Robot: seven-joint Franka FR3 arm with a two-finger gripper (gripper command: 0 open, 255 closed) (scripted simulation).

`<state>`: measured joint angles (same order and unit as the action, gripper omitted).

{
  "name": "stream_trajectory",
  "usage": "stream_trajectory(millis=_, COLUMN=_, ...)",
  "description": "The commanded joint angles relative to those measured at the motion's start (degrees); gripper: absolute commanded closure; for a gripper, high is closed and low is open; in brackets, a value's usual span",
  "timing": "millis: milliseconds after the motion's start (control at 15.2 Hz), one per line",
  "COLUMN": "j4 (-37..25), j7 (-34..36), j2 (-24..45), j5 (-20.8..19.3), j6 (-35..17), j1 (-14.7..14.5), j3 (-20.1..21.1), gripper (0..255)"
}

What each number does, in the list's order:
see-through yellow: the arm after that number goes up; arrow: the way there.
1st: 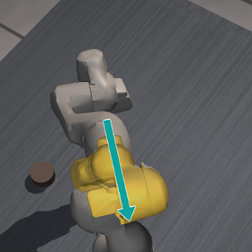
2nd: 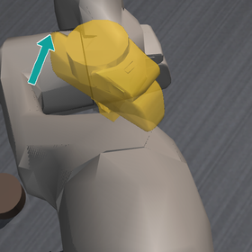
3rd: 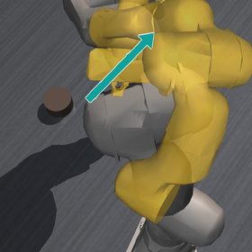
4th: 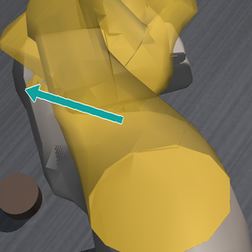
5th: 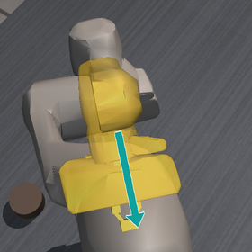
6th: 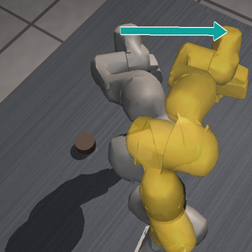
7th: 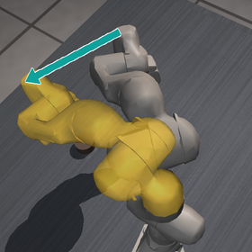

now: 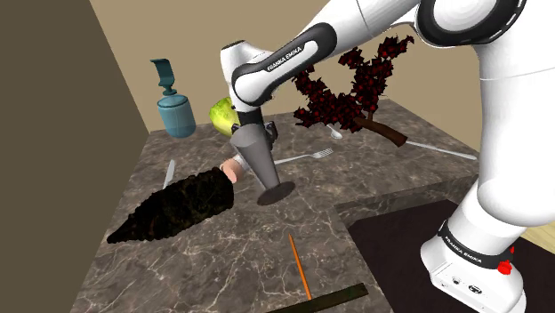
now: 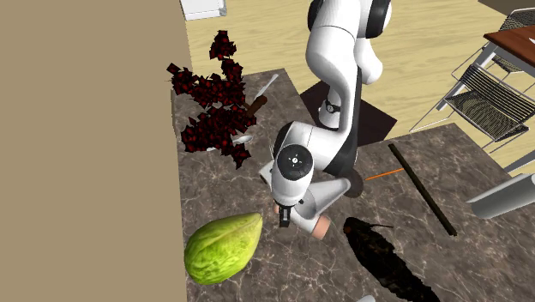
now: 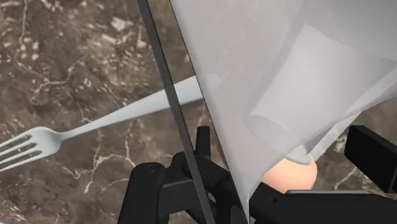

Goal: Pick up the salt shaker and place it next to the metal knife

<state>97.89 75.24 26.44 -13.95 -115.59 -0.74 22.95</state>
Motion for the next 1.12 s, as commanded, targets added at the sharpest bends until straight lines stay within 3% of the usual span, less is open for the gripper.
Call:
stream_trajectory(millis=0, j4=1.15, j7=0.79, j2=0.06, j5=7.52, j6=-0.25, j1=1.55, j3=2.31, gripper=0)
stream_trajectory(millis=264, j4=1.15, j7=0.79, j2=0.06, j5=7.52, j6=-0.25, j1=1.56, j3=2.32, gripper=0)
stream_trajectory(millis=330, j4=1.02, j7=0.77, j2=0.17, j5=7.48, j6=-0.22, j1=1.56, j3=2.29, gripper=255)
stream_trajectory(millis=1056, j4=0.60, j7=0.68, j2=-0.67, j5=7.84, j6=0.98, j1=1.68, j3=2.50, gripper=255)
